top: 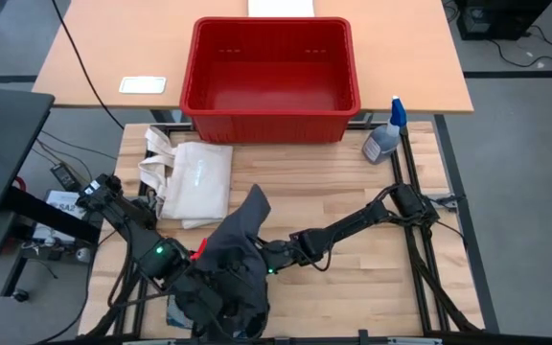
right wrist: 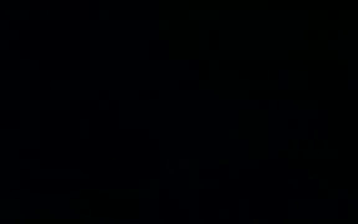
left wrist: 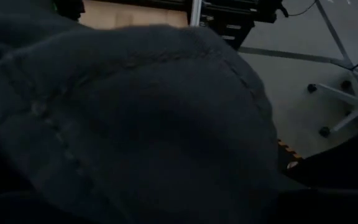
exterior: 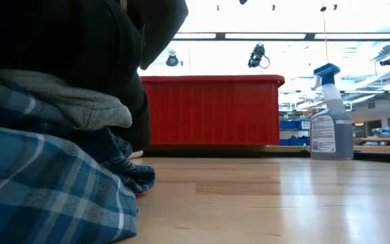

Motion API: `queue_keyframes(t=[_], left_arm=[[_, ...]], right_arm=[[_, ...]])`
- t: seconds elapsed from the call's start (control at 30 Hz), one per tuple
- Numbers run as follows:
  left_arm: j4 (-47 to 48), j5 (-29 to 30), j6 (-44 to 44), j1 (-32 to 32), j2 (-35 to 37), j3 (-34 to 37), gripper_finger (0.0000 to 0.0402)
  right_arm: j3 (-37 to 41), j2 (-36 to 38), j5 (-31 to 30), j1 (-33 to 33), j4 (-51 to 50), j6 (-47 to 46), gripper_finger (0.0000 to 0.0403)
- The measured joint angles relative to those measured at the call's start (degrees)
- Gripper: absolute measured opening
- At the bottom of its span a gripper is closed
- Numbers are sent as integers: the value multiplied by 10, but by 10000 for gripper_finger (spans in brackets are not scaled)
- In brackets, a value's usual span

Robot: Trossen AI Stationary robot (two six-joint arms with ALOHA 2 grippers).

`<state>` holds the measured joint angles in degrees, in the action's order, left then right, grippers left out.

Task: Sort clothes
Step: Put the stacked clothes into the red bin

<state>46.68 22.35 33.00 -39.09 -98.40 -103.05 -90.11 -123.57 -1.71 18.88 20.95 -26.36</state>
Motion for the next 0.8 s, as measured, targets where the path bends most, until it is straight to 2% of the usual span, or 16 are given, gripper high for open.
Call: queue_keyframes(t=[0.2, 0.4, 0.6, 0.8], left_arm=[[5, -19, -28, 36, 6, 0, 103], [6, -22, -95, 98, 38, 0, 104], [9, -72, -171, 210, 88, 1, 105], [-36, -142, -258, 331, 132, 2, 105]], right_arm=[[0, 29, -7, -16, -56, 7, 198], [3, 89, -16, -63, -120, 89, 198], [3, 156, -14, -142, -193, 128, 198], [3, 212, 36, -236, -232, 170, 198]])
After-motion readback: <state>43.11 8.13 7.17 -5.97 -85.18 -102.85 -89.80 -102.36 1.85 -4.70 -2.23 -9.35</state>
